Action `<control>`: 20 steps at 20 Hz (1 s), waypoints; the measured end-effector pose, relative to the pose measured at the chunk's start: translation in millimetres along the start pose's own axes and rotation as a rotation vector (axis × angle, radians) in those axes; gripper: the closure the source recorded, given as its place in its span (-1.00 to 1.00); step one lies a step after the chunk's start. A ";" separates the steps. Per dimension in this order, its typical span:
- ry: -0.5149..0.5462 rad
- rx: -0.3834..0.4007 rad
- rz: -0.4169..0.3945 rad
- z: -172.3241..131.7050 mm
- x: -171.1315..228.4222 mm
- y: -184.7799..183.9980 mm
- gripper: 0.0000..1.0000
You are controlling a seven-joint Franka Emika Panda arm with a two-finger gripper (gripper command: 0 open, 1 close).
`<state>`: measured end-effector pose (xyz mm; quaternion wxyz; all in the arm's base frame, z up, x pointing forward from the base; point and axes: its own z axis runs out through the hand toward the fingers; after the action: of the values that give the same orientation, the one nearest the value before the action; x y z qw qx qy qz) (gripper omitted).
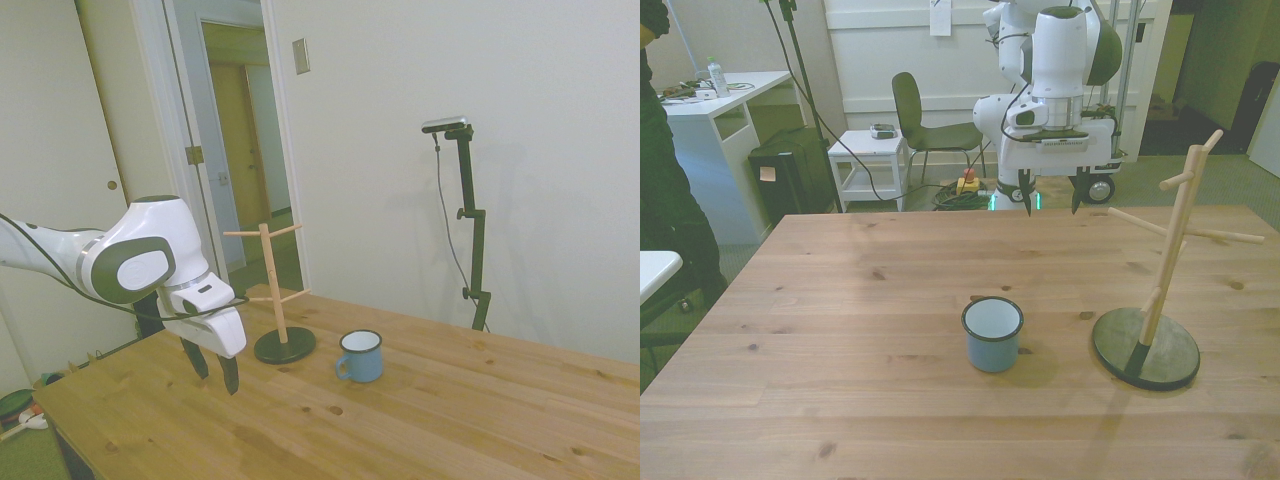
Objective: Hang the mug
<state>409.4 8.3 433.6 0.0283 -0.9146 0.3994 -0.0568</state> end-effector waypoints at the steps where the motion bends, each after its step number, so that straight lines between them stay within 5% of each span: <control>1: -0.001 -0.001 0.000 0.4 0.1 0.0 -1.00; 11: 0.005 0.039 0.238 -13.4 65.3 56.8 -1.00; 20: -0.036 0.112 0.402 -18.5 170.0 94.4 -1.00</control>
<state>453.1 -180.7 456.5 0.0969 -0.8143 0.5695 -0.0558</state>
